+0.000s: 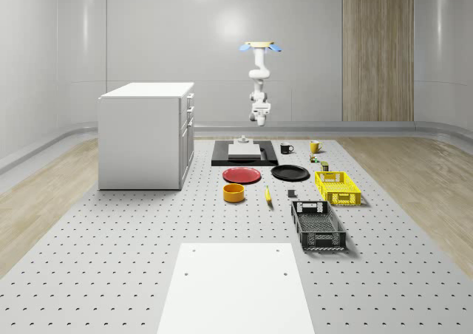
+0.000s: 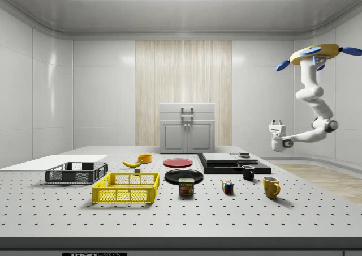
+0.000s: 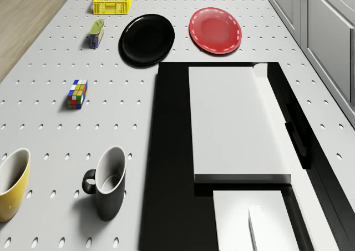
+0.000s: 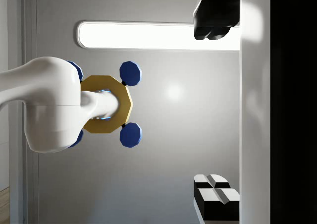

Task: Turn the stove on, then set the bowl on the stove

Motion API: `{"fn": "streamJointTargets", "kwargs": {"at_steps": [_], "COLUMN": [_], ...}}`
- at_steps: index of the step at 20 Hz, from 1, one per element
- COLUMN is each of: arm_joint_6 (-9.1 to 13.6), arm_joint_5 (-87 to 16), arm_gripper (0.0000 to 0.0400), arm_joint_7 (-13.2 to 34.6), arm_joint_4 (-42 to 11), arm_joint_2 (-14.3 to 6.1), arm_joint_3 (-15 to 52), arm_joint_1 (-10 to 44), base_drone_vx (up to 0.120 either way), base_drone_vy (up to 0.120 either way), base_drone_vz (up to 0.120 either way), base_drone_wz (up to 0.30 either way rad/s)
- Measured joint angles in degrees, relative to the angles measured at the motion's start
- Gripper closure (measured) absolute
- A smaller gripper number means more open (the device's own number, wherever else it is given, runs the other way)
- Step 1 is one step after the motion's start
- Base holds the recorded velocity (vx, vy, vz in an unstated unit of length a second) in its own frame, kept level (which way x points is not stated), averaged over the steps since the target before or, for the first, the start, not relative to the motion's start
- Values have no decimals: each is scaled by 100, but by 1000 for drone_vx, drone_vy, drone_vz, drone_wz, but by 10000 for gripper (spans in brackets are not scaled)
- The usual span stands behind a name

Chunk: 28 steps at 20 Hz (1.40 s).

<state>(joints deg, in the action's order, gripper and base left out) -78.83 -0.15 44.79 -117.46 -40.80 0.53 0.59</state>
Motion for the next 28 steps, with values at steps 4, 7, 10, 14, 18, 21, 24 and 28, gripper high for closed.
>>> {"fn": "streamJointTargets", "kwargs": {"at_steps": [4, 7, 10, 14, 18, 21, 24, 28], "arm_joint_6": [-17, -31, -44, -63, -85, -108, -143, -228], "arm_joint_5": [-33, -78, -153, -334, -690, -1163, -1924, -3593], "arm_gripper": [0, 0, 0, 0, 0, 0, 0, 0], "arm_joint_7": [4, 9, 19, 43, 90, 155, 265, 553], "arm_joint_4": [-12, -21, -32, -50, -89, -158, -324, -919], "arm_joint_2": [-12, -21, -31, -45, -64, -87, -132, -271], "arm_joint_3": [24, 57, 110, 240, 493, 827, 1360, 2482], "arm_joint_1": [8, 19, 35, 75, 153, 257, 428, 818], "base_drone_vx": [0, 0, 0, 0, 110, 120, 120, 120], "base_drone_vy": [-120, -120, -120, -120, -120, -120, -120, -50], "base_drone_vz": [0, 0, 0, 0, 0, 0, 0, 0], "base_drone_wz": [0, 0, 0, 0, 0, 0, 0, 0]}}
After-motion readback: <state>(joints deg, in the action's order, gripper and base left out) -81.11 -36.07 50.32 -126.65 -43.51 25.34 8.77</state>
